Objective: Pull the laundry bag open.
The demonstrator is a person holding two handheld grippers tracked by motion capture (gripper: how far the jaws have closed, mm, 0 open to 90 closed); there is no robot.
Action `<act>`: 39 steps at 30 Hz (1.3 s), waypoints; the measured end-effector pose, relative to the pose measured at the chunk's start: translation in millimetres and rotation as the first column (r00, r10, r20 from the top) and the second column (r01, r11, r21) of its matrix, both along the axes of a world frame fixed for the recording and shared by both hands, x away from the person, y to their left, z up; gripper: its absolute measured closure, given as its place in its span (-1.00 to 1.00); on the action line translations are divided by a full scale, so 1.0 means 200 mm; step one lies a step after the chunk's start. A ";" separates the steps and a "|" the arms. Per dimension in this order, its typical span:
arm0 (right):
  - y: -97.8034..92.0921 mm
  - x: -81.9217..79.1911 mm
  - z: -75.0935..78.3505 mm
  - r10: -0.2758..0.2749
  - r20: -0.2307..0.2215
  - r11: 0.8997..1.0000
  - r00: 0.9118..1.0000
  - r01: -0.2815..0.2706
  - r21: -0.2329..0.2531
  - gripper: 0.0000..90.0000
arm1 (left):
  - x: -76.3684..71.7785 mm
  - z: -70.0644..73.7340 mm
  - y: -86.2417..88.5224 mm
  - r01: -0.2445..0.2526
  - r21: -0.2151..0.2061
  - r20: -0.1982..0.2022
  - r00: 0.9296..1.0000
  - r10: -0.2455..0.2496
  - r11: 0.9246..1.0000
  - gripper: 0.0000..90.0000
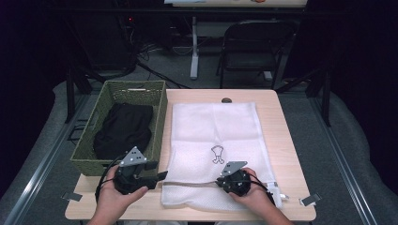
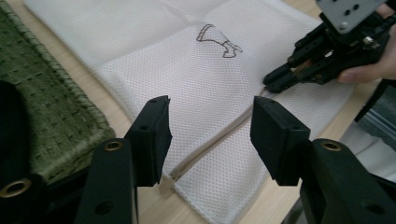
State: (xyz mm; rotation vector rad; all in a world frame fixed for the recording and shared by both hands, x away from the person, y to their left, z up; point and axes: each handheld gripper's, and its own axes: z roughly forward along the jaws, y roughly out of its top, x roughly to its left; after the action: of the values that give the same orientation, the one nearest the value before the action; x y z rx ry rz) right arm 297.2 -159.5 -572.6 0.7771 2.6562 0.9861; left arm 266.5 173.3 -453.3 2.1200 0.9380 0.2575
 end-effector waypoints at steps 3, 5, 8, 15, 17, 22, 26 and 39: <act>0.00 0.00 0.00 0.000 0.002 1.000 1.000 0.000 -0.001 0.85 | 0.04 0.02 0.01 -0.012 -0.001 -0.011 1.000 0.012 1.000 0.04; 0.00 0.00 0.00 0.000 0.003 1.000 1.000 0.000 -0.001 0.85 | 0.06 0.03 0.02 -0.023 -0.007 -0.018 1.000 0.023 1.000 0.03; 0.00 0.00 0.00 -0.001 0.003 1.000 1.000 0.001 0.001 0.85 | 0.11 0.04 0.03 -0.050 -0.005 -0.026 0.998 0.050 0.999 0.01; 0.00 0.00 0.00 -0.004 0.006 1.000 1.000 0.004 0.001 0.85 | 0.21 0.06 0.06 -0.089 0.003 -0.043 0.995 0.089 0.996 -0.03; 0.00 0.00 0.00 -0.004 0.006 1.000 1.000 0.004 0.001 0.85 | 0.24 0.06 0.08 -0.119 -0.002 -0.036 0.992 0.119 0.993 -0.04; 0.00 -0.01 0.00 -0.001 0.007 1.000 1.000 0.001 0.004 0.85 | 0.33 0.07 0.13 -0.175 0.034 -0.035 0.984 0.176 0.984 -0.04; 0.00 -0.01 0.00 -0.001 0.008 1.000 1.000 0.001 0.003 0.84 | 0.36 0.07 0.16 -0.189 0.041 -0.036 0.981 0.191 0.981 -0.04; 0.00 -0.01 0.00 -0.004 0.006 1.000 1.000 0.004 0.006 0.84 | 0.50 0.08 0.27 -0.257 0.066 -0.069 0.963 0.262 0.964 -0.03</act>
State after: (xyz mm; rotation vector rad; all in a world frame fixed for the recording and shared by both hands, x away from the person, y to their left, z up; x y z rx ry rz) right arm 296.2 -160.0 -573.4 0.7784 2.6470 0.9941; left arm 366.1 226.8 -436.5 2.0680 1.2706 0.3395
